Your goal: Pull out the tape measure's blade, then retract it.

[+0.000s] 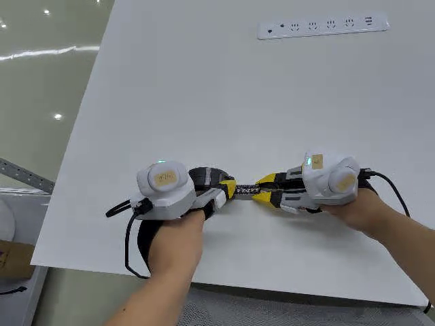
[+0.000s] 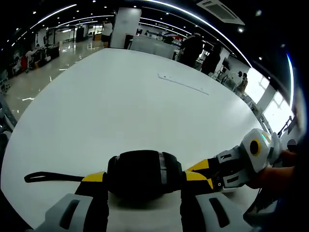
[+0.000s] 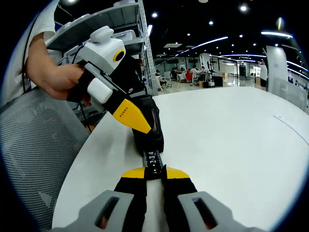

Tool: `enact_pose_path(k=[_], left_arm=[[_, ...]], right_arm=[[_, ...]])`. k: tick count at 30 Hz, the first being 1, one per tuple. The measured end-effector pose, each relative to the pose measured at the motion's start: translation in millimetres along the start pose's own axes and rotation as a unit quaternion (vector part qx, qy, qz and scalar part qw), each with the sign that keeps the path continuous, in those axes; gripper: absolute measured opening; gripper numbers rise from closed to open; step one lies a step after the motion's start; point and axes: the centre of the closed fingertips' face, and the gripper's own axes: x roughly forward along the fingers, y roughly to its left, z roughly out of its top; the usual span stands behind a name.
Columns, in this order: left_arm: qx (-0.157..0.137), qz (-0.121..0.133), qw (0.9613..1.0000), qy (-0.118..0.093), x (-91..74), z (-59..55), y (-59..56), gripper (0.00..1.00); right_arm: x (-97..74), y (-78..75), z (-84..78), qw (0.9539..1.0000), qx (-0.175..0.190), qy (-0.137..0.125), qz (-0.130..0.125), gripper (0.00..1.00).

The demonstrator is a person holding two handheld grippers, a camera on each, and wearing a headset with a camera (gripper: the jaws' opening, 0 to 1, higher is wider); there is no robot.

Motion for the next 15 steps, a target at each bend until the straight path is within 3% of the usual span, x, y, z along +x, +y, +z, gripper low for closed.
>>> enact_pose_path(k=[15], left_arm=[[-0.01,-0.004,0.9999,-0.003,-0.6,0.5,0.7,0.57]], right_arm=[[20.3,4.8,10.8,0.9998,-0.016,-0.003,0.01,0.1]])
